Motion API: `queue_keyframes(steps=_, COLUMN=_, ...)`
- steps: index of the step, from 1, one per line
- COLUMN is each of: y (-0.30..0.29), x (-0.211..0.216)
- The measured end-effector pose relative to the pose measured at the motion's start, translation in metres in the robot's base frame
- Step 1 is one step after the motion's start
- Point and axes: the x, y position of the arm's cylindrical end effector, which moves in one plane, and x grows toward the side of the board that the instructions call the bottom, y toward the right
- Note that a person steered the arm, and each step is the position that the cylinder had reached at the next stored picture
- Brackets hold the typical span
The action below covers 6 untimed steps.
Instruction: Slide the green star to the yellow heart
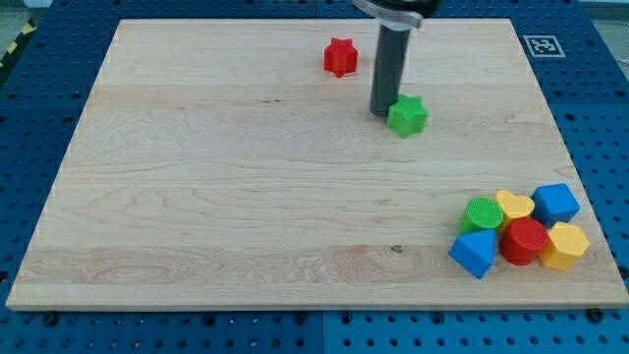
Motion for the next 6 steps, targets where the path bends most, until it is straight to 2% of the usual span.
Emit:
queue_keyframes(steps=4, y=0.081, x=0.008)
queue_keyframes(steps=6, y=0.090, x=0.014)
